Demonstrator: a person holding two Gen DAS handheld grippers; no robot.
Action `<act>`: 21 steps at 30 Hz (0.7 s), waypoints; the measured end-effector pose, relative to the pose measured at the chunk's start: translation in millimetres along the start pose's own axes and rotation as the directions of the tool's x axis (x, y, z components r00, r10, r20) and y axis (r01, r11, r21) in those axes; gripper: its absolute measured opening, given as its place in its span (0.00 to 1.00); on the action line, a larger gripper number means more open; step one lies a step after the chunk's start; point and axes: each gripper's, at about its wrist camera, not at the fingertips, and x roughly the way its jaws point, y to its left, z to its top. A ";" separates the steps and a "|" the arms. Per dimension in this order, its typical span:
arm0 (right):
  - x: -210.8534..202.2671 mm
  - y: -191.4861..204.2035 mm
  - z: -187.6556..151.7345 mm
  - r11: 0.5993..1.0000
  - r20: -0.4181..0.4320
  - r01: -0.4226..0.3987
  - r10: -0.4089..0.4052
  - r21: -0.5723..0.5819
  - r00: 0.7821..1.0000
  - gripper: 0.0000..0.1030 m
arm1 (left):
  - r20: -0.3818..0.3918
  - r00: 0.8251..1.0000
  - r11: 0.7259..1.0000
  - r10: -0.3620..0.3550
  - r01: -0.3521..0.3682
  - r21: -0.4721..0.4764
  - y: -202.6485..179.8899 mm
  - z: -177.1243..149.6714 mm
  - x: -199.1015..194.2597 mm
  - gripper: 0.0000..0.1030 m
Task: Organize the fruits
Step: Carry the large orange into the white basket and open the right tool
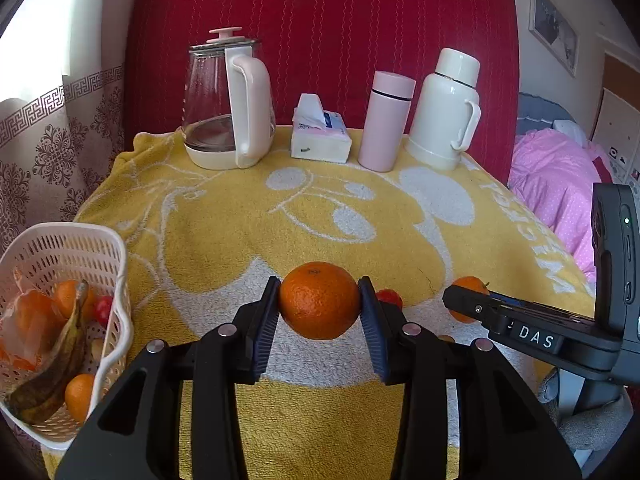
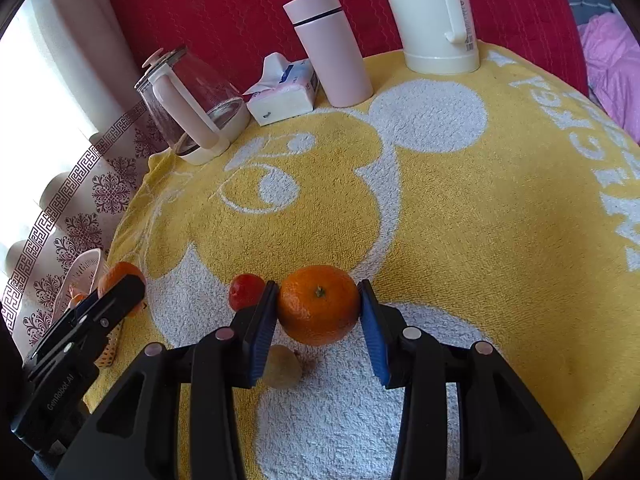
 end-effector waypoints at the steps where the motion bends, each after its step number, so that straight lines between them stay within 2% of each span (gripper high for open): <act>1: -1.5 1.3 0.4 1.000 0.003 -0.002 0.003 -0.002 1.000 0.39 | 0.017 1.000 1.000 0.018 -0.018 -0.006 3.3 3.3 -4.9 0.39; 7: -11.6 12.9 1.1 0.999 0.021 -0.024 0.024 -0.025 0.999 0.39 | 0.093 0.990 0.992 0.109 -0.102 -0.070 28.2 18.5 -33.3 0.39; 13: -19.9 26.8 -0.1 0.998 0.032 -0.045 0.047 -0.052 0.998 0.39 | 0.148 0.970 0.977 0.193 -0.176 -0.122 58.7 29.3 -57.8 0.39; 21: -30.1 48.2 -2.9 0.992 0.039 -0.086 0.090 -0.094 0.995 0.39 | 0.159 0.951 0.946 0.267 -0.226 -0.232 115.3 36.1 -77.2 0.39</act>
